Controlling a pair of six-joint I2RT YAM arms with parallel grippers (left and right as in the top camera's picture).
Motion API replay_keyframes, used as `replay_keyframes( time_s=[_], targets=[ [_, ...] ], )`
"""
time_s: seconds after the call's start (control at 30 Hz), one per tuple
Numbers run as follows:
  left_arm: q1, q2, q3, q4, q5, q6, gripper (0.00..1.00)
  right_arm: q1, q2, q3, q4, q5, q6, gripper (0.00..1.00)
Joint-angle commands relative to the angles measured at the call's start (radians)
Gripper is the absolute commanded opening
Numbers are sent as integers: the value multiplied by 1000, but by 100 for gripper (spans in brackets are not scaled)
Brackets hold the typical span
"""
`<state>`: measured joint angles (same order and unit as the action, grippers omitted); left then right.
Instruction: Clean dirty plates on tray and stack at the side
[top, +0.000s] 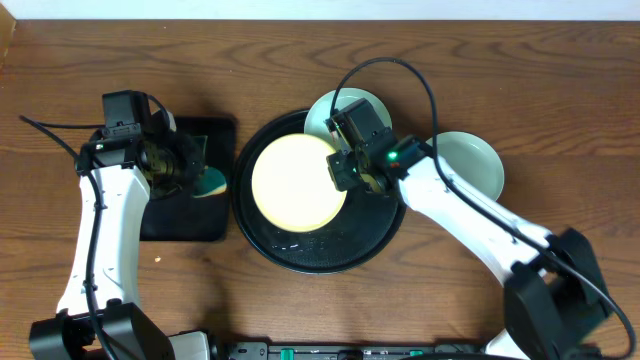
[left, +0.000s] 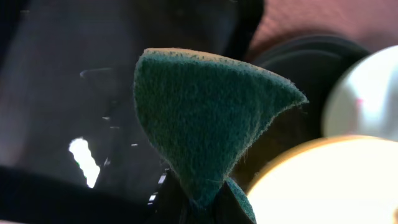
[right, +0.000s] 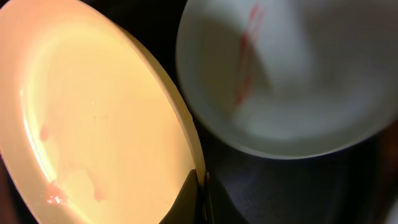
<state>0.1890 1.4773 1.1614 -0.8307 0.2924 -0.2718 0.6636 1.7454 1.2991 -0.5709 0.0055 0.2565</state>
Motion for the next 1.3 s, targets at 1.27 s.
replay_keyframes(
  time_s=[1.27],
  targets=[
    [3,-7,21,-3,-67,17,7,454,-72,14,343,1220,-494,1]
  ],
)
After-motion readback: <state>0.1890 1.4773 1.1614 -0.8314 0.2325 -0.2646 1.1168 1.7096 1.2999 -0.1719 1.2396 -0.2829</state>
